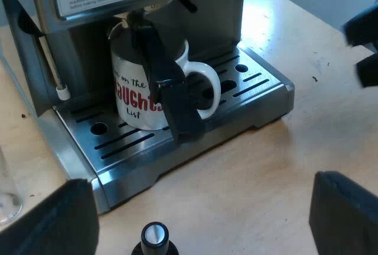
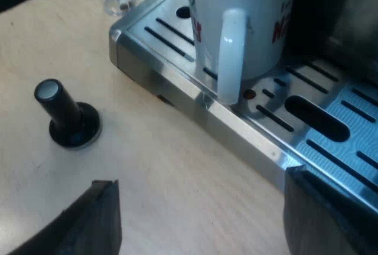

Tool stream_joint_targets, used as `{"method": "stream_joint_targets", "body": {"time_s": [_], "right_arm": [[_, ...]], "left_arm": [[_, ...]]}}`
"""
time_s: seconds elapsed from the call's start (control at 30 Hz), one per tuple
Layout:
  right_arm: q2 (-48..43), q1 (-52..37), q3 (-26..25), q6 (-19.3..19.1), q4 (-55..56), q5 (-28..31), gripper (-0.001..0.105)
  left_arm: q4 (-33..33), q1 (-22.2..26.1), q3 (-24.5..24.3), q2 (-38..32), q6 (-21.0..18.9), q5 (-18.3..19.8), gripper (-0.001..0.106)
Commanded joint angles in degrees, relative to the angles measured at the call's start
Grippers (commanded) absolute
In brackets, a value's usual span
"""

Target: Remove mug from coffee machine

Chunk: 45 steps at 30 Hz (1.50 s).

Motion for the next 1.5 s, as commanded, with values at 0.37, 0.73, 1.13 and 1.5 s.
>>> {"method": "stream_joint_targets", "body": {"time_s": [0.37,0.73,1.13,1.5], "right_arm": [[12.3,0.6,-0.6,6.7,-15.4,-0.2,0.06],[22.4,0.6,-0.6,11.6,-29.4,2.2,0.06],[32.4,0.6,-0.6,12.1,-43.9,2.2,0.06],[37.0,0.6,-0.6,12.9,-49.7,3.7,0.06]], "left_arm": [[-1.3,-0.3,-0.5,0.1,-0.7,0.3,0.079],[-1.3,-0.3,-0.5,0.1,-0.7,0.3,0.079],[-1.3,-0.3,-0.5,0.1,-0.7,0.3,0.079],[-1.3,-0.3,-0.5,0.1,-0.7,0.3,0.079]]}}
